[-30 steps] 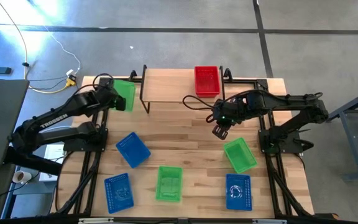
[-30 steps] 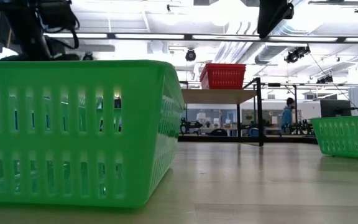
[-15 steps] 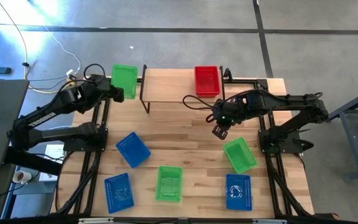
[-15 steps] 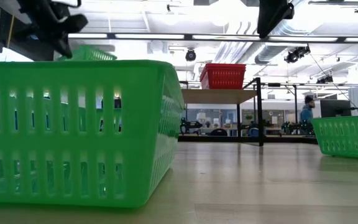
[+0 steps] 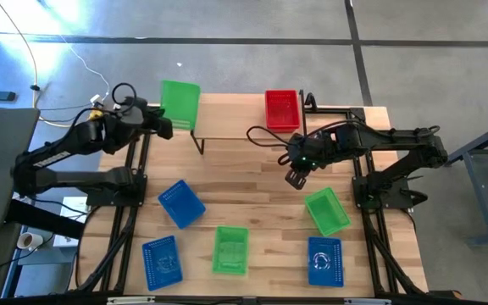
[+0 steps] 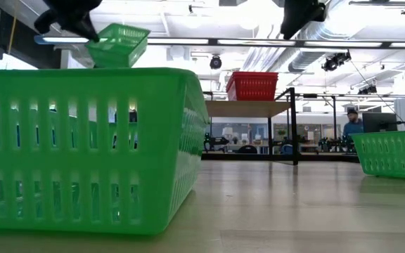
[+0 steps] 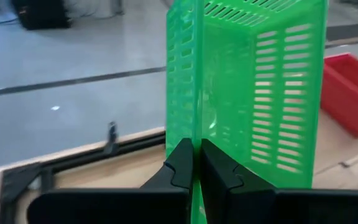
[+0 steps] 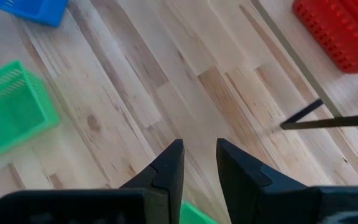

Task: Stack baskets on shelf by color
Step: Stack the top left green basket on the top of the right green basket

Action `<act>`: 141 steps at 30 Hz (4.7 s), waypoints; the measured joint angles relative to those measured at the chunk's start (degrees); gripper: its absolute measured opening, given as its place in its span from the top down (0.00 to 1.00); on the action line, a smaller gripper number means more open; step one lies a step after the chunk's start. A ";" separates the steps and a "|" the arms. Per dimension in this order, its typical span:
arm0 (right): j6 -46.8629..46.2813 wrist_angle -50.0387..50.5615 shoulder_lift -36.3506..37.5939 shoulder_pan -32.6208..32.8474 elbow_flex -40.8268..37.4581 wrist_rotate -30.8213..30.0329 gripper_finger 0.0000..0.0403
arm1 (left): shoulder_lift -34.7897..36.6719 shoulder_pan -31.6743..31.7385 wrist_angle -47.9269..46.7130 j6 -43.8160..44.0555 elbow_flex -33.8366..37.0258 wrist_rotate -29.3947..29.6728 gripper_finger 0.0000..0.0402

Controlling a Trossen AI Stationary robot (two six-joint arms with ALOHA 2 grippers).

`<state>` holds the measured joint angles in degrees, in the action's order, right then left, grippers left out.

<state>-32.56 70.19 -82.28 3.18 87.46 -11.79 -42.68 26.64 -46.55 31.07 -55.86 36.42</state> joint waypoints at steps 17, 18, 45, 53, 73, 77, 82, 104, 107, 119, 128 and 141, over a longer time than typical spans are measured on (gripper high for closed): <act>-0.02 -5.59 0.00 2.16 0.00 -3.36 0.79 | -7.18 -17.96 14.48 -3.33 0.00 6.24 1.00; -0.06 -5.94 -0.03 2.80 0.00 -4.48 0.79 | -7.94 -19.01 15.23 -3.73 0.00 7.25 1.00; -4.98 -35.87 -0.26 13.00 -16.28 -22.53 0.79 | -27.78 -40.92 24.69 0.05 0.00 33.73 1.00; -4.57 -45.29 -0.26 13.00 -22.07 -22.70 0.79 | -33.10 -42.19 24.56 4.19 0.00 39.24 1.00; 1.10 -58.29 -0.26 7.42 -23.67 -30.89 0.61 | -39.12 -39.72 27.29 5.82 0.00 43.86 1.00; 1.11 -61.85 -0.26 5.52 -23.67 -28.13 0.61 | -39.12 -38.80 27.26 4.88 0.00 43.80 1.00; 1.83 -66.61 -0.26 4.12 -23.67 -27.19 0.61 | -39.12 -38.19 27.22 4.75 0.00 43.54 1.00; 2.59 -74.39 -3.07 0.55 -23.54 -24.38 0.61 | -39.12 -38.24 38.64 -8.26 0.00 43.28 1.00; 2.73 -74.79 -3.97 0.55 -23.54 -24.89 0.61 | -39.10 -38.24 40.43 -10.98 0.00 43.24 1.00; 2.81 -75.15 -4.86 -0.66 -23.54 -25.40 0.97 | -39.10 -38.24 40.47 -11.19 0.00 43.06 1.00; 2.09 -75.18 -5.70 -1.74 -23.52 -24.61 0.99 | -39.10 -38.09 40.38 -11.34 0.00 40.98 0.96; 2.97 -74.71 -5.73 -1.70 -23.54 -25.30 1.00 | -39.08 -37.88 40.40 -14.79 0.00 33.52 0.76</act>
<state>-29.58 -4.52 -88.01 1.48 63.92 -37.09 -81.76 -11.24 -6.15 16.27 -55.86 69.94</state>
